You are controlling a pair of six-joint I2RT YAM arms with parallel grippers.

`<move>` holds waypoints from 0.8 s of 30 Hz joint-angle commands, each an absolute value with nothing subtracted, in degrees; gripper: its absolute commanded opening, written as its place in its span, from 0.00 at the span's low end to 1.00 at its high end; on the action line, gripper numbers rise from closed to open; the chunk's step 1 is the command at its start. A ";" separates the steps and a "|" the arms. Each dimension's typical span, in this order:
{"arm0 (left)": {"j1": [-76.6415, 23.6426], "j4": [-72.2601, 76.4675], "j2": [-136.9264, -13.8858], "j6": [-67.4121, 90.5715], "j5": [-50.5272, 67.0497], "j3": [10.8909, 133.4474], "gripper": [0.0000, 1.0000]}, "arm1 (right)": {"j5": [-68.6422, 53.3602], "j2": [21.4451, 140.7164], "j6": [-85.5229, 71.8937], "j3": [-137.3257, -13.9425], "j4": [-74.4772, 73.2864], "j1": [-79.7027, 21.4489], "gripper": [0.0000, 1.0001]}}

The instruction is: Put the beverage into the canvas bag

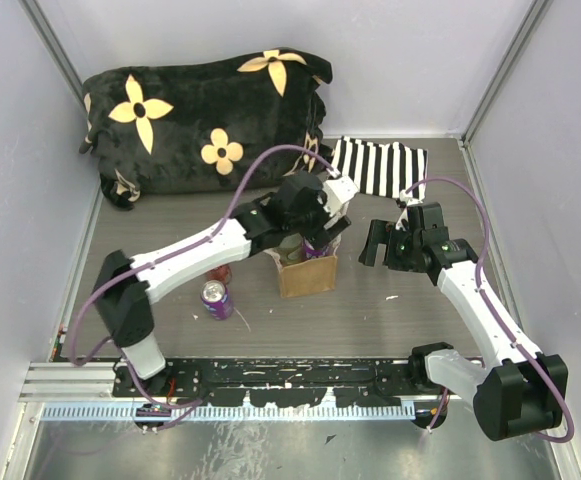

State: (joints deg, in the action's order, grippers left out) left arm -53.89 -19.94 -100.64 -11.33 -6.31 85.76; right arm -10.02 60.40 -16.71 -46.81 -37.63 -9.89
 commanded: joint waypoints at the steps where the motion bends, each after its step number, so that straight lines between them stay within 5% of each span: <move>1: -52.51 -21.00 -91.04 -10.61 -5.33 88.92 0.94 | -11.22 60.39 -17.36 -47.98 -35.12 -9.66 1.00; 14: -25.50 -43.84 -73.61 -11.92 0.69 75.70 0.99 | -11.13 59.84 -17.36 -48.47 -35.42 -9.67 1.00; 24: -24.10 -49.77 -72.16 -16.22 0.52 64.67 0.98 | -11.68 60.60 -17.47 -48.43 -35.41 -9.66 1.00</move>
